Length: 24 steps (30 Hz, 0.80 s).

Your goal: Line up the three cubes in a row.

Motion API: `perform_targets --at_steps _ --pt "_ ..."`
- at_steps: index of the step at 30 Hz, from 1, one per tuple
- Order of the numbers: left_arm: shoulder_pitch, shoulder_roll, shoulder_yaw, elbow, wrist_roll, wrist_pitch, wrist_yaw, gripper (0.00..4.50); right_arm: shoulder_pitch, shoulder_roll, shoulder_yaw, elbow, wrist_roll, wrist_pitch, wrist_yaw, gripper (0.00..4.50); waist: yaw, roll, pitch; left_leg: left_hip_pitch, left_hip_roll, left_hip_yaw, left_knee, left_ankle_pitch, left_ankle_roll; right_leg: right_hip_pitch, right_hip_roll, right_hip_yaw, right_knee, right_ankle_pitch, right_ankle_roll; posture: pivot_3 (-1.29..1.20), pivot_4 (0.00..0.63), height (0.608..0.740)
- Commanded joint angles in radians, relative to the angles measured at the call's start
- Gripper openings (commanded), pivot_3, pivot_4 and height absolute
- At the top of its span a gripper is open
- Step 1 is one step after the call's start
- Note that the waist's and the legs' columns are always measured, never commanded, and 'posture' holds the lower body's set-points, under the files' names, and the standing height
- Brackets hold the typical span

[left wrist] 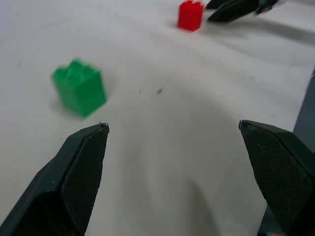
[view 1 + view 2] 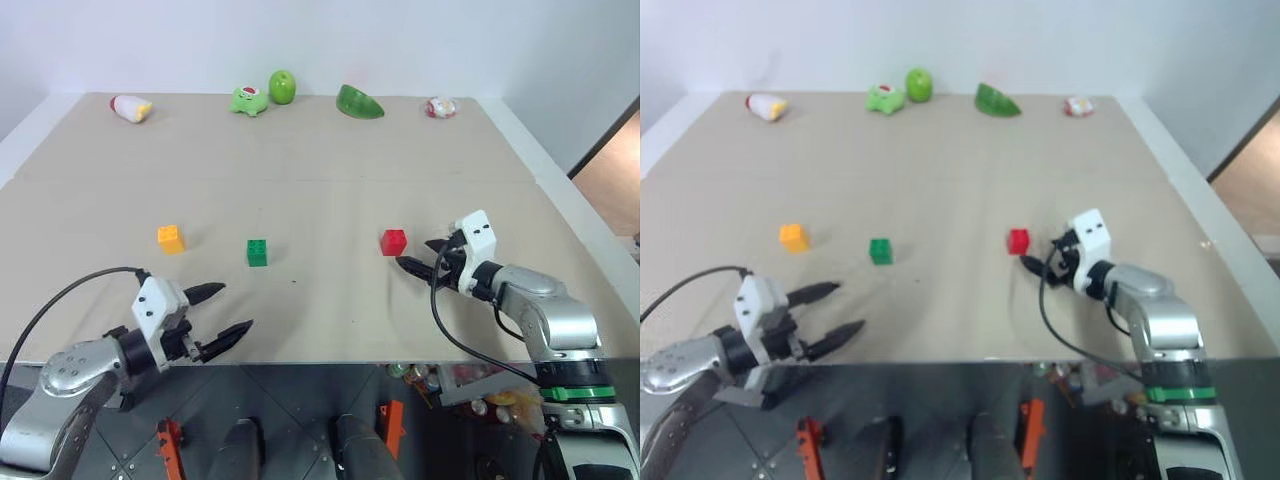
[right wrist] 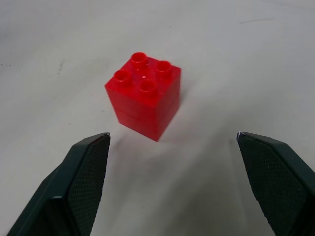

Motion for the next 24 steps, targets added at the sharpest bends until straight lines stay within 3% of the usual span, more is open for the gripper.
perform_targets --at_steps 1,15,16,22,24 --pt "-0.043 0.003 -0.024 -0.041 -0.01 0.007 -0.007 4.38 -0.039 0.03 0.013 -0.053 -0.004 0.037 -0.043 4.29 0.0 0.0 0.0 0.0 0.0 0.0 0.0 0.0 0.0 0.0 0.0 0.0 0.0 0.0 0.0 0.0 0.15 0.733" --pt "-0.093 -0.055 -0.074 0.023 0.039 -0.034 0.021 4.38 -0.156 0.128 0.048 0.044 -0.067 0.041 -0.151 4.29 -0.001 0.0 0.0 0.0 0.0 0.0 0.001 0.001 0.001 0.0 0.001 0.001 0.001 0.003 0.002 0.0 0.15 0.733" --pt "-0.092 -0.059 -0.077 0.023 0.043 -0.035 0.023 4.43 -0.161 0.129 0.048 0.055 -0.071 0.035 -0.153 3.73 -0.001 0.0 0.0 0.0 0.0 0.0 0.001 0.001 0.001 0.001 0.001 0.001 0.001 0.003 0.002 0.0 0.15 0.733" --pt "-0.081 -0.078 -0.075 0.015 0.062 -0.043 0.037 4.43 -0.177 0.118 0.049 0.089 -0.077 0.009 -0.13 1.75 -0.001 0.0 0.0 0.0 0.0 0.0 0.001 0.001 0.001 0.001 0.001 0.001 0.001 0.003 0.002 0.0 0.15 0.733" --pt "-0.076 -0.079 -0.072 0.013 0.064 -0.045 0.037 4.43 -0.181 0.111 0.05 0.097 -0.08 -0.001 -0.118 1.63 -0.001 0.0 0.0 0.0 0.0 0.0 0.001 0.001 0.001 0.001 0.001 0.001 0.001 0.004 0.002 0.0 0.15 0.733"
